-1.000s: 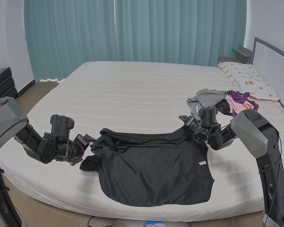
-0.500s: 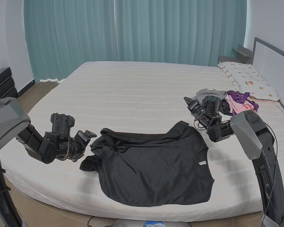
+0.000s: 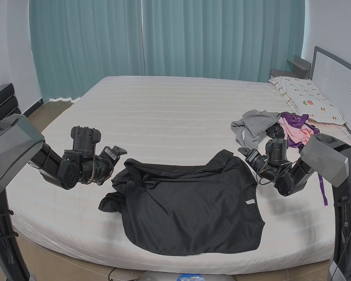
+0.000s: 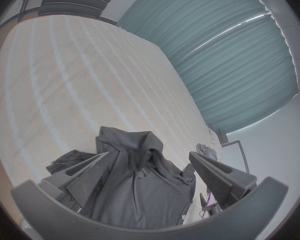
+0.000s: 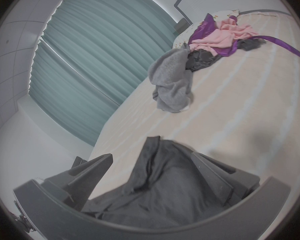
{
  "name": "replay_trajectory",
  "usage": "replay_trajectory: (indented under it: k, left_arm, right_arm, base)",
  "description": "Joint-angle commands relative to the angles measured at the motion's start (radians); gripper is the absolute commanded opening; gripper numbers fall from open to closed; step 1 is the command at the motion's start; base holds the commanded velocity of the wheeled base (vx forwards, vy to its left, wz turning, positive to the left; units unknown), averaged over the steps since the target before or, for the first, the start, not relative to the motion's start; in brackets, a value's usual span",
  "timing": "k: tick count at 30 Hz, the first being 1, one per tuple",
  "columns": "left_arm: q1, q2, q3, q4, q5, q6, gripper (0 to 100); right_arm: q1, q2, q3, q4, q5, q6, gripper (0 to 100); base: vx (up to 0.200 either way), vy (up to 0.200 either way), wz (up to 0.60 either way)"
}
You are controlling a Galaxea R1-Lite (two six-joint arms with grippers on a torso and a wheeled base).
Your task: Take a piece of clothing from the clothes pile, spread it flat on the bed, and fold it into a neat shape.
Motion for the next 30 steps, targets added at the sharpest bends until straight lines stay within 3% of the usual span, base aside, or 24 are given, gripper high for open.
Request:
replay_trajectory:
  k: [1, 9, 10, 20, 30]
  left_arm:
    - [-0.042, 0.145, -0.207, 0.081, 0.012, 0.058, 100]
    - [-0.067, 0.243, -0.302, 0.083, 0.042, 0.102, 100]
    - [-0.068, 0.256, -0.311, 0.083, 0.045, 0.104, 0]
    - [-0.056, 0.32, -0.445, 0.083, 0.087, 0.104, 0]
    - [-0.009, 0.437, -0.762, 0.084, 0.271, 0.102, 0]
  right_arm:
    - [-0.026, -0.216, 0.335, -0.159, 0.048, 0.001, 100]
    - [-0.015, -0.223, 0.418, -0.236, 0.048, 0.001, 100]
    - [-0.015, -0.222, 0.416, -0.236, 0.048, 0.001, 100]
    - [-0.017, -0.196, 0.396, -0.234, 0.051, -0.003, 100]
    - [-0.017, -0.128, 0.329, -0.233, 0.052, -0.005, 100]
  base:
    - [0.0, 0.0, 0.0]
    - [0.0, 0.0, 0.0]
    - [0.0, 0.0, 0.0]
    - [0.0, 0.0, 0.0]
    - [0.0, 0.0, 0.0]
